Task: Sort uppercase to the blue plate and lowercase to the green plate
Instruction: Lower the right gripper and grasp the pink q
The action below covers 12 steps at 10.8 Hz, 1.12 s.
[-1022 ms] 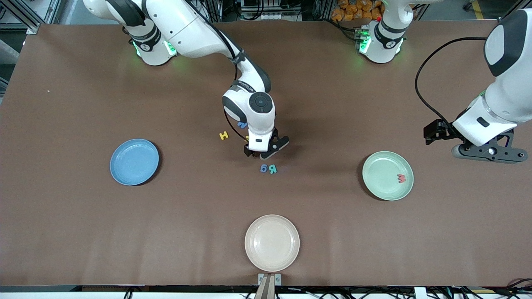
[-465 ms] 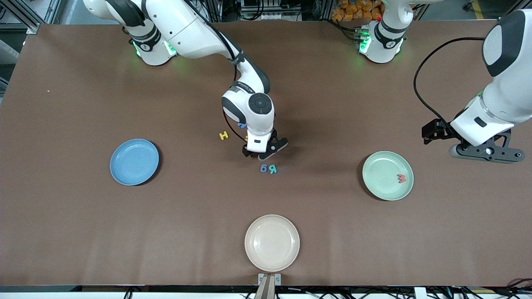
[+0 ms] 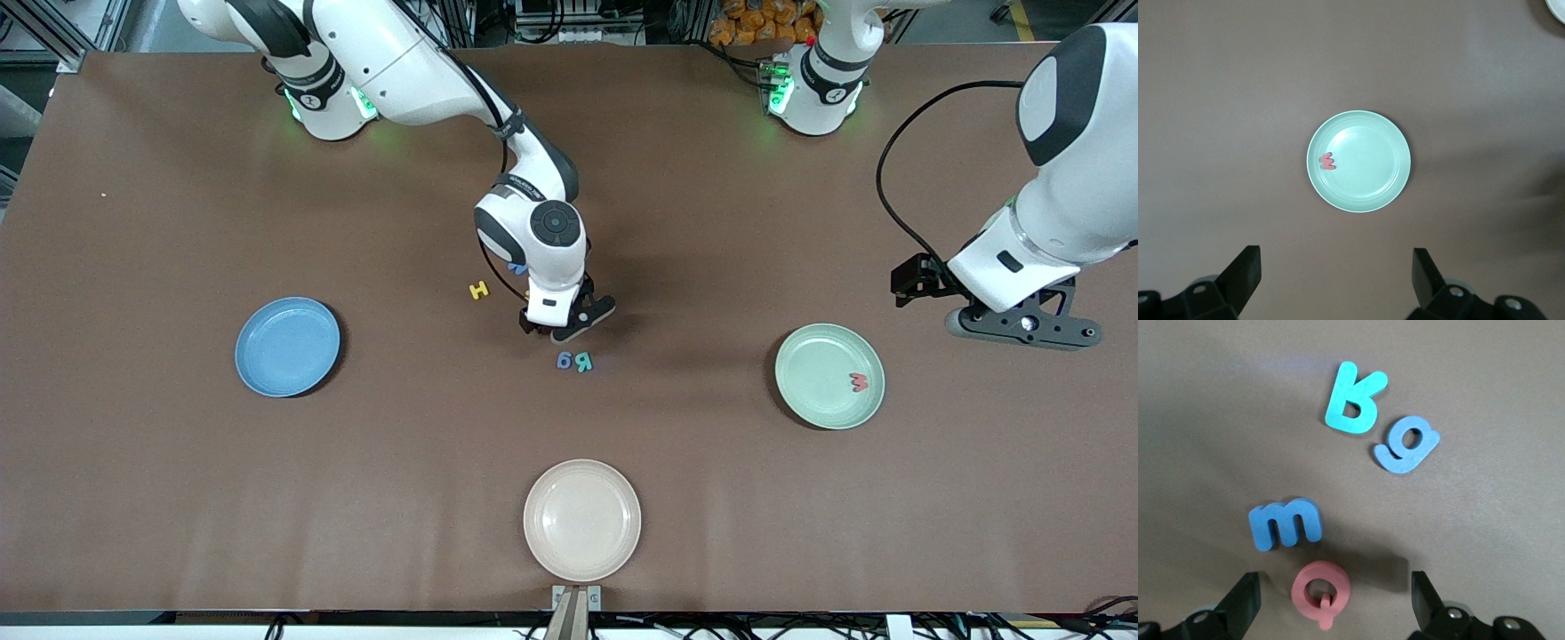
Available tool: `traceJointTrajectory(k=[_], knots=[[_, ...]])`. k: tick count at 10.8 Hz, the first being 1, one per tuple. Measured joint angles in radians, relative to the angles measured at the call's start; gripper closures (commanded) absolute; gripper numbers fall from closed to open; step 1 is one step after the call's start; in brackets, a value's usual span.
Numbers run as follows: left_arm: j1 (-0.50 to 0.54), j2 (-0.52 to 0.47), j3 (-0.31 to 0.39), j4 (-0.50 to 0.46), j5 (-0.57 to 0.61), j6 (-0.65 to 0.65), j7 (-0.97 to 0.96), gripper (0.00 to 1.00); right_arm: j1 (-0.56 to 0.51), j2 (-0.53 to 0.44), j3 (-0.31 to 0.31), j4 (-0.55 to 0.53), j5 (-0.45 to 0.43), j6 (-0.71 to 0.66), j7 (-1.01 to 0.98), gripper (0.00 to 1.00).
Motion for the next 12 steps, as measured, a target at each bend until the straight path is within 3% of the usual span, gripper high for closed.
traceJointTrajectory(k=[2,3,4,5,12], knots=[[-0.002,0.005,0.0,-0.003,0.0,0.0,0.0,0.0,0.001,0.0,0.002,-0.004,0.001,0.003,0.021,0.0],[-0.003,0.008,0.0,-0.003,0.0,0.0,0.0,0.0,0.001,0.0,0.002,-0.008,0.001,0.005,0.026,0.18],[-0.004,0.01,0.0,-0.003,0.0,0.0,0.0,0.0,0.001,0.0,0.002,-0.011,0.001,0.006,0.029,0.86],[-0.005,0.011,0.0,-0.003,0.0,0.0,0.0,0.0,0.001,-0.001,0.005,-0.01,0.004,0.011,0.03,1.0],[-0.005,0.011,0.002,-0.003,0.0,0.0,0.0,0.0,0.0,-0.014,0.004,-0.01,0.005,0.009,0.036,1.0]])
